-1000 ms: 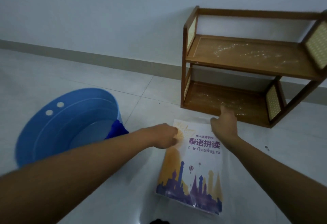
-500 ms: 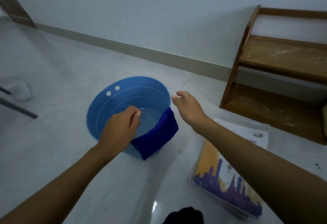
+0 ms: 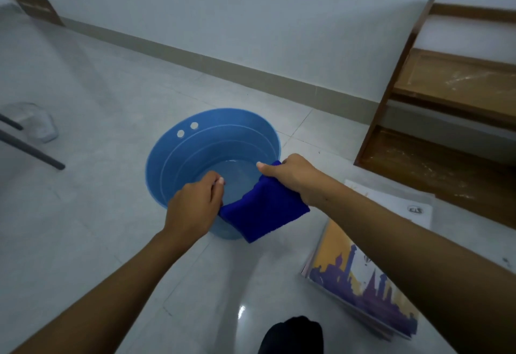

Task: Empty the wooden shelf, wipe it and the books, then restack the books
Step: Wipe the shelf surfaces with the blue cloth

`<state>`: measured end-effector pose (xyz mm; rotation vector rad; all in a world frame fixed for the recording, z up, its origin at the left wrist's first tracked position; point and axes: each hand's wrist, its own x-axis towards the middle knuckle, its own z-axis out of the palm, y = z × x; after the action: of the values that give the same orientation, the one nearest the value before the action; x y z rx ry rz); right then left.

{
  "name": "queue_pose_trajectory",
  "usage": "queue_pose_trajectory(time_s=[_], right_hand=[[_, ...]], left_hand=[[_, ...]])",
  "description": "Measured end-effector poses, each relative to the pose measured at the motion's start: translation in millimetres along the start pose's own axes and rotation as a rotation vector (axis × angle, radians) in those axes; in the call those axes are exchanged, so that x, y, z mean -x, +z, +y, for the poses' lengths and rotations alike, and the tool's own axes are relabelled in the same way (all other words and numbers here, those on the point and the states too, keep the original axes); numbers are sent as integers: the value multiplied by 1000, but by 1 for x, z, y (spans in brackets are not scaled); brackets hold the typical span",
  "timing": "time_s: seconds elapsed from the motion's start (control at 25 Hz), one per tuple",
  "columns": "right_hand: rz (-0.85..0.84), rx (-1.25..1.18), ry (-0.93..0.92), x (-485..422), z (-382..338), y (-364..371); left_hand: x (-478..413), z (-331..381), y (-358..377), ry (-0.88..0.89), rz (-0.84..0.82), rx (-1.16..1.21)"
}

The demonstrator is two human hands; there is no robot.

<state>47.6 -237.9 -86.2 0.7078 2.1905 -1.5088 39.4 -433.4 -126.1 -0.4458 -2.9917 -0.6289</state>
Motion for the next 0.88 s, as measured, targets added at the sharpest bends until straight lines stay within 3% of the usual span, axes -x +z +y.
queue_pose_trajectory(time_s=[0.16, 0.32, 0.6, 0.88], right_hand=[[-146, -213, 196, 16, -5, -17], [-113, -370, 171, 36, 0, -56], [178, -985, -6, 59, 37, -182], [677, -1142, -138, 72, 83, -304]], left_hand=[[-4, 11, -4, -12, 26, 50], [-19, 44, -14, 31, 78, 98], [-71, 161, -9, 200, 67, 165], [-109, 290, 40, 554, 8, 128]])
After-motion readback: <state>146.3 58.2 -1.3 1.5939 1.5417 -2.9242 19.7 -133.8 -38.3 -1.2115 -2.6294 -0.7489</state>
